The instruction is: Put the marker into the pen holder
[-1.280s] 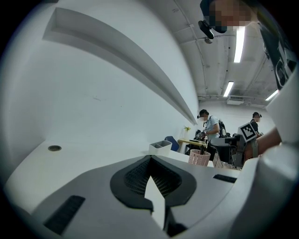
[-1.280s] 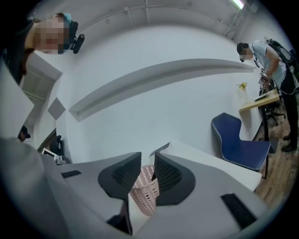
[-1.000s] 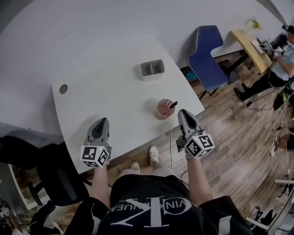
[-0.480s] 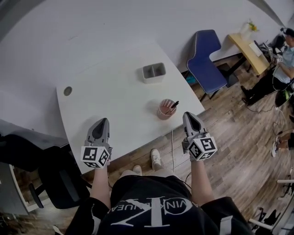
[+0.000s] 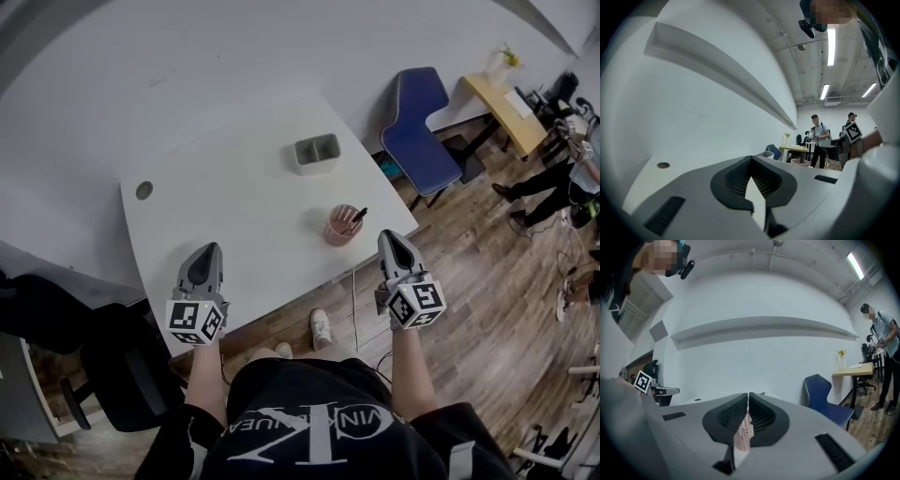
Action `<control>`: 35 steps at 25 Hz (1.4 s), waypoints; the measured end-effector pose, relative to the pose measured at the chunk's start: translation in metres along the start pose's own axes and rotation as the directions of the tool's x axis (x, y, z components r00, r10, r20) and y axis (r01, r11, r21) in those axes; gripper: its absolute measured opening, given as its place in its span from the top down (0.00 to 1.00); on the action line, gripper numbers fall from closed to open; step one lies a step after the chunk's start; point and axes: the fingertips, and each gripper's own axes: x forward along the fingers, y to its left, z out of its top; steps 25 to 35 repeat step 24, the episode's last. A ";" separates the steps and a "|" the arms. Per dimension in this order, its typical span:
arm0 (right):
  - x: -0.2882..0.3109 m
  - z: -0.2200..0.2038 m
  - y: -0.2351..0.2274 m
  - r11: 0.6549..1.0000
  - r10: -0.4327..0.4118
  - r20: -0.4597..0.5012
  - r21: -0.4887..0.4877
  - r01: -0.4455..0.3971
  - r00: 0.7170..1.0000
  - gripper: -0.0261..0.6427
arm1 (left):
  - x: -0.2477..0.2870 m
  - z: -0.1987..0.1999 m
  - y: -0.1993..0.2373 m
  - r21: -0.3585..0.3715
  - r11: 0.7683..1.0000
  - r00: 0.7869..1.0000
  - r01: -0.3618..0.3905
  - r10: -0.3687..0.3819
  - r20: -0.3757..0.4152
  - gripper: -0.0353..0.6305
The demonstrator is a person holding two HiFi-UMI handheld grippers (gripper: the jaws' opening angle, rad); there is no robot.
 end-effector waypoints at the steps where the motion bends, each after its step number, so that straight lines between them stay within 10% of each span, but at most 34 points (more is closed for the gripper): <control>1: 0.000 0.001 0.000 1.000 0.000 0.001 -0.004 0.000 1.000 0.92 | 0.000 0.001 0.000 0.000 1.000 1.000 0.001 -0.001 0.001 0.93; 35: -0.002 -0.003 -0.008 1.000 -0.018 -0.015 -0.002 0.018 1.000 0.92 | 0.015 -0.003 -0.009 0.001 1.000 1.000 0.029 -0.029 -0.009 0.93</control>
